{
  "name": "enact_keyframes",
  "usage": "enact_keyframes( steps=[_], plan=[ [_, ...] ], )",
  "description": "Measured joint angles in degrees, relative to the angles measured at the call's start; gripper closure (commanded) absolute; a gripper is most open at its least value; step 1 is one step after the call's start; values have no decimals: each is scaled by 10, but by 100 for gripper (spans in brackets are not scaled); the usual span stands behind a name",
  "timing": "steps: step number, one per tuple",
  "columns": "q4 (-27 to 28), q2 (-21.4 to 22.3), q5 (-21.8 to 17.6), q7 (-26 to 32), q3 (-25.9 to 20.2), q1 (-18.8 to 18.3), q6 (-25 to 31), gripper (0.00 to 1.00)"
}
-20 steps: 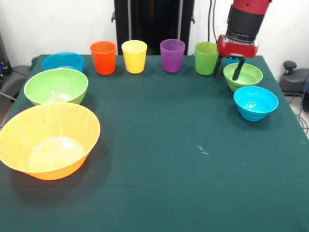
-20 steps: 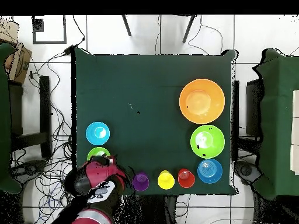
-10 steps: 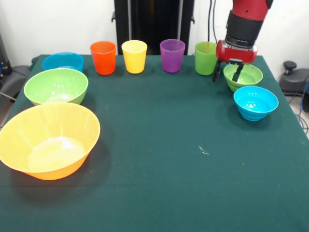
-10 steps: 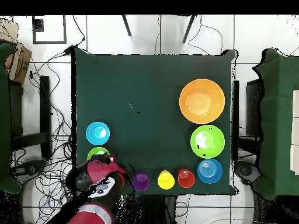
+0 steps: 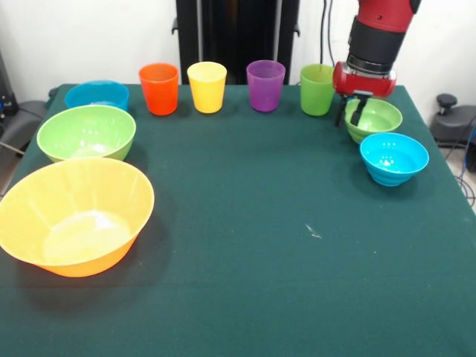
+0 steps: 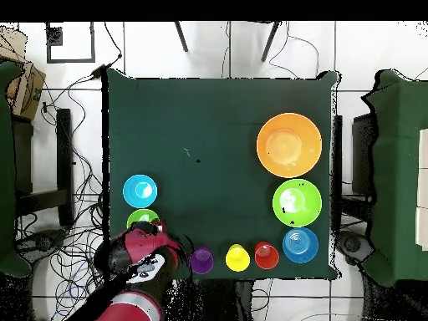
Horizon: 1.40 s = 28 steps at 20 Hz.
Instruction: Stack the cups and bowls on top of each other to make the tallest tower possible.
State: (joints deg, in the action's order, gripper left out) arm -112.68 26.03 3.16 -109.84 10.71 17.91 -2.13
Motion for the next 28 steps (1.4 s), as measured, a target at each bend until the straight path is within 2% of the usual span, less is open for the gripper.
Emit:
enact_keyframes(
  steps=[8, 16, 20, 21, 23, 28],
  plan=[
    [0, 5, 0, 0, 0, -2, 0, 100],
    [0, 8, -2, 0, -8, -23, -1, 100],
    [0, 24, -19, 0, -22, -59, 0, 100],
    [1, 35, -32, 0, -31, -84, 2, 100],
    [1, 40, -38, 0, -35, -95, 4, 100],
    [16, 56, -91, 0, -67, -181, 6, 100]
  ],
)
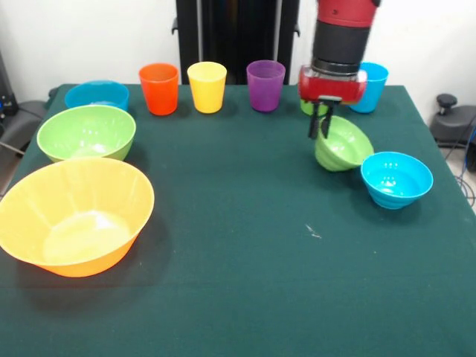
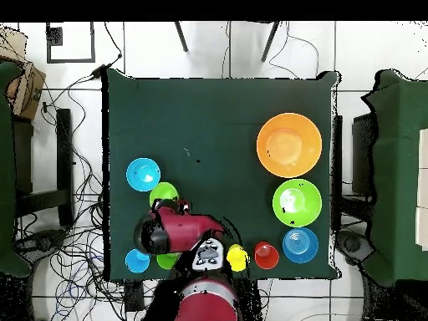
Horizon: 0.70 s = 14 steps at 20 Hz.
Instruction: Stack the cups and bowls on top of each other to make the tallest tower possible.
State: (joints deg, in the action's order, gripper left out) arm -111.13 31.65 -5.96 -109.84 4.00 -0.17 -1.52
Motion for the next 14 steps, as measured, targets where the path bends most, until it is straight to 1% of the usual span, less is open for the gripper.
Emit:
enact_keyframes(
  steps=[1, 2, 3, 8, 14],
  plan=[
    [6, 0, -12, 0, -8, -19, 1, 100],
    [9, -1, -19, 0, -12, -28, 1, 100],
    [16, -2, -34, 0, -22, -49, 3, 100],
    [46, -14, -83, 0, -56, -105, 5, 100],
    [94, -46, -164, 0, -119, -175, 5, 100]
  ],
)
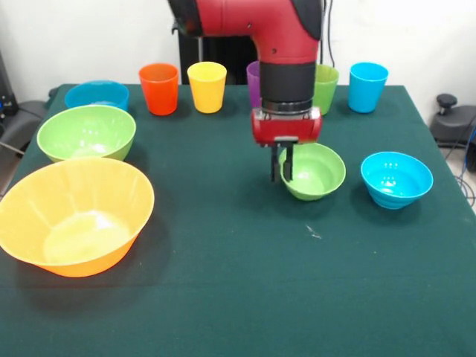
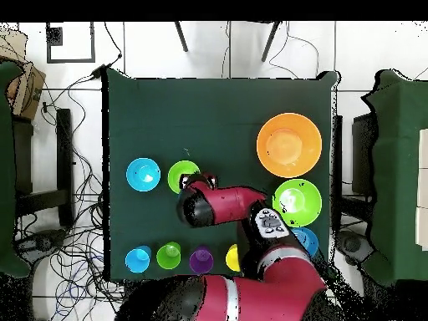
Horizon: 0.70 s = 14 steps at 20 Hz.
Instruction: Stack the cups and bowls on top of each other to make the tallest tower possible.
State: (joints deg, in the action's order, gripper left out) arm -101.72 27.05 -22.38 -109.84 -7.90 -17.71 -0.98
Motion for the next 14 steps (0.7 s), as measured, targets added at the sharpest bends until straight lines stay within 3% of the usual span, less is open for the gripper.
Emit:
enact_keyframes(
  steps=[7, 14],
  plan=[
    [32, -13, -84, 0, -80, -65, 19, 100],
    [57, -23, -111, 0, -122, -88, 53, 100]
  ],
)
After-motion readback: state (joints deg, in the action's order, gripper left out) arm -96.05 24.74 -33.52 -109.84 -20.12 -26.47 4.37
